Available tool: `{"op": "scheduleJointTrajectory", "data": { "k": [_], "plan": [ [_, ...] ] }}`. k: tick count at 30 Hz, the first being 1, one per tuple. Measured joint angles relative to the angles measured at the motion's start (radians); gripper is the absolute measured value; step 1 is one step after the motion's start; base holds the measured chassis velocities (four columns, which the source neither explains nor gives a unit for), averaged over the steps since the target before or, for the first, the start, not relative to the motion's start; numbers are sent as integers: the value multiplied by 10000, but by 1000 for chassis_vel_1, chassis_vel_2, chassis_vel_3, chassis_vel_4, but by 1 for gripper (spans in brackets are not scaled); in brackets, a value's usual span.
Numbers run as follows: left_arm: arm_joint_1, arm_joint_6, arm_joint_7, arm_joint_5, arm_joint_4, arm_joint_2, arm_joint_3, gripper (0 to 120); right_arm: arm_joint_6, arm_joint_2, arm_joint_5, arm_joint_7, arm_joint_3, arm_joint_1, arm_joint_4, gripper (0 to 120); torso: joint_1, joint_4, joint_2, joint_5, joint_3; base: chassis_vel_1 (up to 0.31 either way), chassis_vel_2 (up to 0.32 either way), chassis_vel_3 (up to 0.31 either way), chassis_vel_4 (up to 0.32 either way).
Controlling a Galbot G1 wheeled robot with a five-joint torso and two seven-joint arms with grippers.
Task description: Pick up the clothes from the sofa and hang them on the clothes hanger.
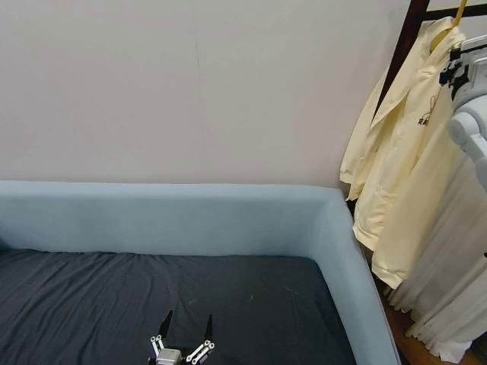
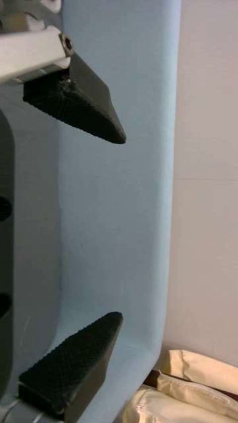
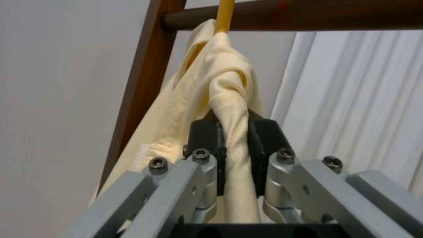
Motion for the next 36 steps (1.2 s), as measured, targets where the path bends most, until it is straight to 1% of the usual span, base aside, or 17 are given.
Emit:
{"op": "scheduleJointTrajectory", "data": {
  "k": [2, 3, 6, 8, 12, 15, 18, 21, 24, 31, 36],
  "plan": [
    [5, -15, -12, -17, -32, 23, -11, 100, -245, 127, 94, 243, -61, 135, -197, 8, -1, 0, 1, -1, 0, 0, 0, 0, 0],
    [11, -20, -17, -22, -40, 27, -19, 100, -334, 158, 122, 323, -91, 176, -257, 8, -1, -5, 0, 0, 0, 0, 0, 0, 0],
    [25, -36, -18, -26, -61, 19, -19, 100, -561, 233, 161, 488, -134, 239, -326, 8, -1, -10, 1, 2, -1, 0, 0, 0, 0],
    [36, -39, -19, -25, -76, 6, -7, 100, -828, 366, 298, 713, -149, 319, -461, 8, -2, -6, 1, 0, -1, 0, 0, 0, 0],
    [41, -45, -19, -23, -84, 5, -4, 100, -898, 474, 404, 796, -151, 370, -592, 8, -2, -2, 0, 1, 0, 0, 0, 0, 0],
    [33, -57, -19, -21, -80, -33, 29, 100, -951, 628, 517, 867, -224, 480, -713, 8, -2, -7, 1, 1, -1, 0, 0, 0, 0],
    [29, -61, -16, -10, -67, -89, 64, 100, -1105, 1062, 575, 1078, -396, 798, -1154, 8, -1, -5, 0, 2, 0, 0, 0, 0, 0],
    [41, -75, -14, 3, -68, -98, 64, 100, -1191, 1239, 587, 1153, -482, 949, -1335, 8, -2, -4, 1, 1, 0, 0, 0, 0, 0],
    [75, -103, -15, 23, -68, -104, 63, 100, -1388, 1622, 625, 1268, -692, 1303, -1817, 8, -2, -3, 1, 0, 0, 0, 0, 0, 0],
    [99, -182, -15, 33, -25, -114, 82, 100, -1937, 2064, 1005, 1712, -867, 1715, -2299, 8, -2, -5, 1, 0, -1, 0, 0, 0, 0],
    [163, -271, -16, 44, 9, -133, 89, 100, -2344, 2276, 1668, 2255, -832, 1895, -2531, 8, -1, -4, 1, 1, 0, 0, 0, 0, 0]
  ]
}}
